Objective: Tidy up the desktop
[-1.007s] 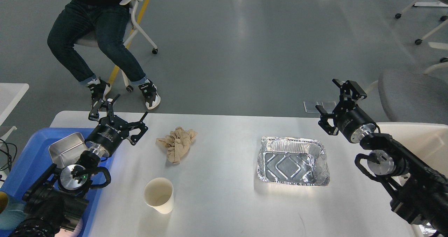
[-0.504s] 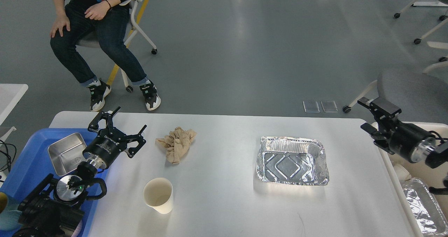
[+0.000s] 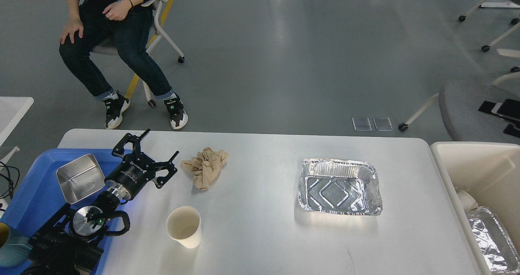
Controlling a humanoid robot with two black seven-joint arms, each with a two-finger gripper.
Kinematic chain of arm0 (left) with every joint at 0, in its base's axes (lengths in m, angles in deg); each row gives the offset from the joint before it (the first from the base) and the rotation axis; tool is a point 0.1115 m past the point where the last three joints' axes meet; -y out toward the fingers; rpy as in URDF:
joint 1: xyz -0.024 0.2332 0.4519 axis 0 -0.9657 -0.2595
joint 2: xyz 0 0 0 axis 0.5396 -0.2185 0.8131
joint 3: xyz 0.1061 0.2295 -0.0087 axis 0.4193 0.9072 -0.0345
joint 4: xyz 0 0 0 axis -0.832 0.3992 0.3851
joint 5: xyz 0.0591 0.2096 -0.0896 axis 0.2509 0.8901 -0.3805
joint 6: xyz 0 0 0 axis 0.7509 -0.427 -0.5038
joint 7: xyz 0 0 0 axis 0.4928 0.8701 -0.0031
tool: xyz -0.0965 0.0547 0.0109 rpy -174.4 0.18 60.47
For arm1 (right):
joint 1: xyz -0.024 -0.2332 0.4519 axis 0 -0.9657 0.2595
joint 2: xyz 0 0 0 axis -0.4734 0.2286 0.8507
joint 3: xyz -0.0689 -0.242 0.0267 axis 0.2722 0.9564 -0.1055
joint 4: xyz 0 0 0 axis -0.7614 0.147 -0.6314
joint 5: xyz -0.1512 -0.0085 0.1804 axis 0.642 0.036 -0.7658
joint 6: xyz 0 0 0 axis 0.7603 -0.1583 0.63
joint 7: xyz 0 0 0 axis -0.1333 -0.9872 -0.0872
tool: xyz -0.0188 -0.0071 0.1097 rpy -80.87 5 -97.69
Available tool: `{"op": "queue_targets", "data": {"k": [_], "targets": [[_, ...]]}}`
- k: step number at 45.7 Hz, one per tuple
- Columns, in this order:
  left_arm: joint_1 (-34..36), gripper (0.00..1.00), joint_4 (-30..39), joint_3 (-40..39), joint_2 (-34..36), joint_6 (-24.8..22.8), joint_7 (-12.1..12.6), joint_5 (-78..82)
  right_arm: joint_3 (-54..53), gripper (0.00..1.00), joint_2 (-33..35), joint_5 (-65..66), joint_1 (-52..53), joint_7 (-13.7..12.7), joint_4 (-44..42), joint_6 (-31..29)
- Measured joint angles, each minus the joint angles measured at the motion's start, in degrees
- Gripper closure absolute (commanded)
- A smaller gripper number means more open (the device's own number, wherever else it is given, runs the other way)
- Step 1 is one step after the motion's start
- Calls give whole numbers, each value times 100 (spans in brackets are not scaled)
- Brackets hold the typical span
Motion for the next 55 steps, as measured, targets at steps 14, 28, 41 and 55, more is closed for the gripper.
{"op": "queue_targets", "data": {"k": [14, 28, 41, 55], "targets": [[0, 3, 0, 11, -16, -2, 16, 0, -42, 0, 1047, 691, 48, 69, 513, -48], [-26, 3, 0, 85, -11, -2, 24, 0, -62, 0, 1286, 709, 334, 114, 568, -597], [-35, 3, 0, 210, -33, -2, -50, 0, -62, 0, 1263, 709, 359, 105, 569, -673], [-36, 3, -1, 223, -46, -2, -54, 0, -59, 0, 1265, 709, 325, 53, 568, -688]]}}
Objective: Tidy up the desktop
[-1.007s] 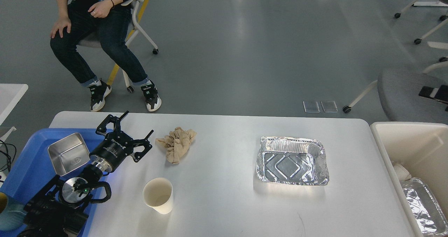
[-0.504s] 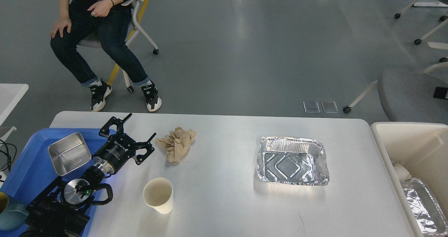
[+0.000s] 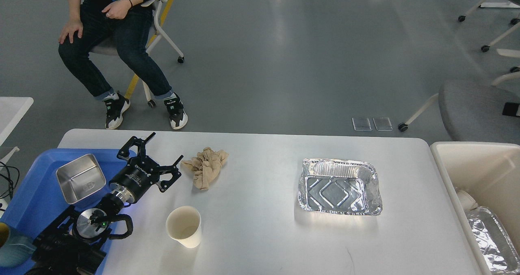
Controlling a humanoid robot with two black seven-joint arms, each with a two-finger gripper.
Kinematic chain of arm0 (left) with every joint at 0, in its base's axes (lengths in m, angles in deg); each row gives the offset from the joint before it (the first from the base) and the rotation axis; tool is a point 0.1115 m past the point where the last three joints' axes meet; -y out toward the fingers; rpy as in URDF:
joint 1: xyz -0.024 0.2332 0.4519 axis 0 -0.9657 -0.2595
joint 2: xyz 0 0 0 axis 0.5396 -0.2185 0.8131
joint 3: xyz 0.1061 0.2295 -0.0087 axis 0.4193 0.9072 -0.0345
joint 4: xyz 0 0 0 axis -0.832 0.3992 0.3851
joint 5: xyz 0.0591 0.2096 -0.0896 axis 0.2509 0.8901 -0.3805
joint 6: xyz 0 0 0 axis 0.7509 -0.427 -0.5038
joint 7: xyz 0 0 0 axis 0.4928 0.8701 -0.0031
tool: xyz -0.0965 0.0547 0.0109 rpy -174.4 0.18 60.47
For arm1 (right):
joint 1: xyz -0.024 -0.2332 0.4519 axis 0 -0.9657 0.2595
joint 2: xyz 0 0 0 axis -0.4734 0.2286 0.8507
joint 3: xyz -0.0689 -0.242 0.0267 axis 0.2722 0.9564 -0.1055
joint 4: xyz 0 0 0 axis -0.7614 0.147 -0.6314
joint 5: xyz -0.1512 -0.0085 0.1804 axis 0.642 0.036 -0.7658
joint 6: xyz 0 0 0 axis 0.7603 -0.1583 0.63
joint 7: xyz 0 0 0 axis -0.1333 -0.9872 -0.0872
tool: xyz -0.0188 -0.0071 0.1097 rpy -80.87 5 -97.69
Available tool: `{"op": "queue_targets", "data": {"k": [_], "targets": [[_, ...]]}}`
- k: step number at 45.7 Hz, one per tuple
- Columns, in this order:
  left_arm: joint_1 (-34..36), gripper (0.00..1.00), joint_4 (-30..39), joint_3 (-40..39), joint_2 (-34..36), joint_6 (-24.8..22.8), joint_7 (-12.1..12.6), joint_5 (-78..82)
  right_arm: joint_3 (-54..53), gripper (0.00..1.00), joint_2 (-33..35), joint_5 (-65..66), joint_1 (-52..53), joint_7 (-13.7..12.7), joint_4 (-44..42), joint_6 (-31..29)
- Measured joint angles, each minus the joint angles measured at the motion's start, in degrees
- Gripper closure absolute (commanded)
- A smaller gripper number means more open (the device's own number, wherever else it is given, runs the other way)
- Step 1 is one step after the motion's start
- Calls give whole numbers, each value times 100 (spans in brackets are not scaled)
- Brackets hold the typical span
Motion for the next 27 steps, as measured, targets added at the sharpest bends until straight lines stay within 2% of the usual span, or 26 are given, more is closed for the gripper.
{"op": "queue_targets", "data": {"k": [12, 20, 27], "targets": [[8, 3, 0, 7, -6, 0, 0, 0, 26, 0, -170, 0, -241, -45, -22, -118], [7, 3, 0, 7, 20, 0, -1, 0, 33, 0, -704, 54, -263, -289, -243, -502], [1, 3, 0, 8, 12, 0, -1, 0, 40, 0, -1184, 342, -263, -483, -403, -592]]}}
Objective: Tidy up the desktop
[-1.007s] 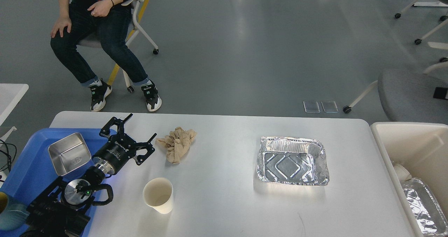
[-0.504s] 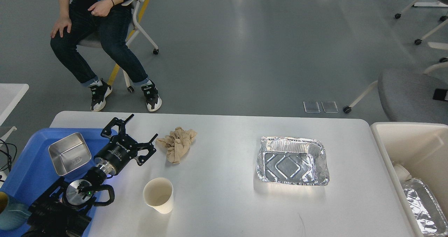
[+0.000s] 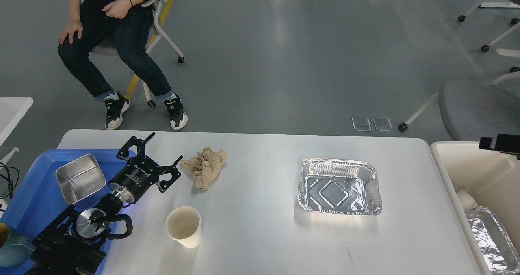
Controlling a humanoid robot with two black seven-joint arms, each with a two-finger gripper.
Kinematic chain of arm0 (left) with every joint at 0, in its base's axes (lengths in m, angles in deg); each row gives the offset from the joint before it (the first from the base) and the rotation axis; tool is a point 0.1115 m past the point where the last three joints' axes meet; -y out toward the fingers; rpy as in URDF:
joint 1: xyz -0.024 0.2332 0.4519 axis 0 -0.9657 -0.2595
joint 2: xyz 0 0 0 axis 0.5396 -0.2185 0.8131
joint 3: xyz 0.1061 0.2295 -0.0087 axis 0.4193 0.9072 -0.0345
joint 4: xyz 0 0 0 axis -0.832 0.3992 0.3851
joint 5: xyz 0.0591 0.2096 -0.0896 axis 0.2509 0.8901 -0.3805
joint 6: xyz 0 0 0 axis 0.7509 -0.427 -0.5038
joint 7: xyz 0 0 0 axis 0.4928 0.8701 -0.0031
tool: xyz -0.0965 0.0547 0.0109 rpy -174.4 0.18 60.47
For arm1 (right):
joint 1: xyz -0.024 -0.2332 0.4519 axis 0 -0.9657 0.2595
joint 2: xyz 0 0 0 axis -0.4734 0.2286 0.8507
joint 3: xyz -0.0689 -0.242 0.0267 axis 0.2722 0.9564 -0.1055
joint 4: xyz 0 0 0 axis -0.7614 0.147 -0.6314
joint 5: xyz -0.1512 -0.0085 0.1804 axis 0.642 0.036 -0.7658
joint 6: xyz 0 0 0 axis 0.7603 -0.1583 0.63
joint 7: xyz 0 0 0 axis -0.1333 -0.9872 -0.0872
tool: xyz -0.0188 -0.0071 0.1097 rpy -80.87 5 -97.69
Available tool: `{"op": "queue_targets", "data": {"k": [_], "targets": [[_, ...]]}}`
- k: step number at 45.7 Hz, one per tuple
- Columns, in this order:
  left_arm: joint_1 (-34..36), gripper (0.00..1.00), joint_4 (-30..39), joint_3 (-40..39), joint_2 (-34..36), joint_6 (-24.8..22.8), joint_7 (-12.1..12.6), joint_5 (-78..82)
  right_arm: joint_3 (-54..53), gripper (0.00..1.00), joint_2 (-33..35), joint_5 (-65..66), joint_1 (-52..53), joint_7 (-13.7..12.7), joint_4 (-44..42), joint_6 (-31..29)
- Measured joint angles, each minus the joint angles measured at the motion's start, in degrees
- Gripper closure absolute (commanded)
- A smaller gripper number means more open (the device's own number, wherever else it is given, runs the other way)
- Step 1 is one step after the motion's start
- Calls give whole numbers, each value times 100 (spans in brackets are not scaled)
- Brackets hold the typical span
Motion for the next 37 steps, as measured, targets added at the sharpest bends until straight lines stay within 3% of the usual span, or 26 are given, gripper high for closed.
{"op": "queue_targets", "data": {"k": [17, 37], "targets": [[-45, 3, 0, 70, 54, 0, 1, 0, -7, 0, -1130, 139, 64, -594, -612, -54], [-78, 3, 1, 244, 103, -10, 1, 8, -114, 0, -1369, -372, 244, -635, -635, 7]]}}
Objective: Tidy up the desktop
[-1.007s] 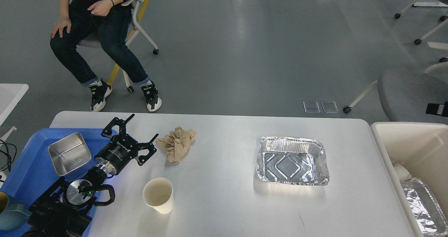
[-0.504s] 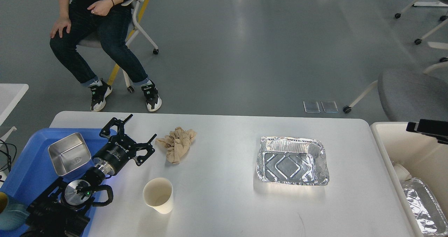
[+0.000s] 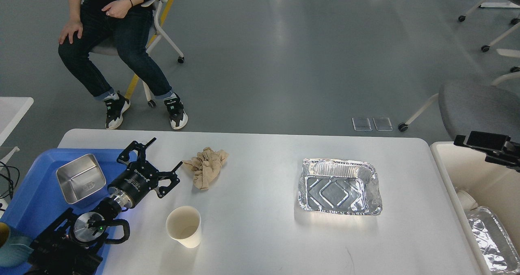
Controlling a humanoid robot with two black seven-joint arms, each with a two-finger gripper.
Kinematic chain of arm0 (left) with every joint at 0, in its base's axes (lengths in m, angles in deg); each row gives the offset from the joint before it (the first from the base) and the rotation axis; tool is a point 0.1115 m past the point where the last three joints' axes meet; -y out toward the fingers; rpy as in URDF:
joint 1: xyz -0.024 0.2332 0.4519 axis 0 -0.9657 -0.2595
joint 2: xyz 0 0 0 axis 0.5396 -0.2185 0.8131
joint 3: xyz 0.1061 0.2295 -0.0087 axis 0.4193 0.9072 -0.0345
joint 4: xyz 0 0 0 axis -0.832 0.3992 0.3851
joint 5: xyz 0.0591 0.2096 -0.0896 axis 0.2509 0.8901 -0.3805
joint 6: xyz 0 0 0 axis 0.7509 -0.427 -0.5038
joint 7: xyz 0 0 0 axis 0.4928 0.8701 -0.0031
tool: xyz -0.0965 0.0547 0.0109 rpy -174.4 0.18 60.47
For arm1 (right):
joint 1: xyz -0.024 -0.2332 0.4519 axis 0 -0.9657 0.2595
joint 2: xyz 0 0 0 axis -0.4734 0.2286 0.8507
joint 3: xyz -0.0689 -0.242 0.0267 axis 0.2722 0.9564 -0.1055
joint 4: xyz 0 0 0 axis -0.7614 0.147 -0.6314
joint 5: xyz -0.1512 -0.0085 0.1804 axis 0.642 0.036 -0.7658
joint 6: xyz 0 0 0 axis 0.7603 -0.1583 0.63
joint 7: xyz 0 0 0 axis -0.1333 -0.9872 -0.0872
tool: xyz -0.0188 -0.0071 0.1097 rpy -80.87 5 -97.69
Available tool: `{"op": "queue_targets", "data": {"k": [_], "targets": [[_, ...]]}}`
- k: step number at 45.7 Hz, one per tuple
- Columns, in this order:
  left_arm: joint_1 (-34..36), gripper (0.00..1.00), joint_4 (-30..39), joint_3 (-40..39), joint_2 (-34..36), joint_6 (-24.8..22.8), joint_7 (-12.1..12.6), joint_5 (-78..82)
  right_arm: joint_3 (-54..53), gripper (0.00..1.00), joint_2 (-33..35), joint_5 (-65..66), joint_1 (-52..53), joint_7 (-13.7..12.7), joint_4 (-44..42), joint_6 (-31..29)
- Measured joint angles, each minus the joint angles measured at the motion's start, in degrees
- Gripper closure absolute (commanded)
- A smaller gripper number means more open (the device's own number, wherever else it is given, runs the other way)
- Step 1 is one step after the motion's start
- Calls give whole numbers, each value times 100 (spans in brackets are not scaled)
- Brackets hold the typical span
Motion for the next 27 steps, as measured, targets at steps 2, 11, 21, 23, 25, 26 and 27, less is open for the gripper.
{"op": "queue_targets", "data": {"k": [2, 11, 21, 23, 25, 26, 27], "targets": [[0, 3, 0, 1, 0, 0, 0, 1, -33, 0, 3, -161, 32, 0, 2, 4], [-10, 3, 0, 2, 0, 0, -17, 1, -279, 0, -6, -493, 120, 5, 24, 6], [-44, 3, 0, 2, 0, -7, -18, 1, -330, 0, -7, -522, 133, 3, 48, -41], [-44, 3, 0, 2, 0, -7, -18, 1, -331, 0, -4, -531, 133, -2, 50, -45], [-45, 3, 0, 4, 0, -7, -18, 1, -330, 0, -4, -540, 133, -6, 53, -53], [-45, 3, 0, 6, 0, -7, -18, 1, -328, 0, -4, -541, 133, -7, 54, -57], [-45, 3, 0, 8, 0, -7, -18, 1, -323, 0, -4, -542, 133, -7, 54, -61]]}}
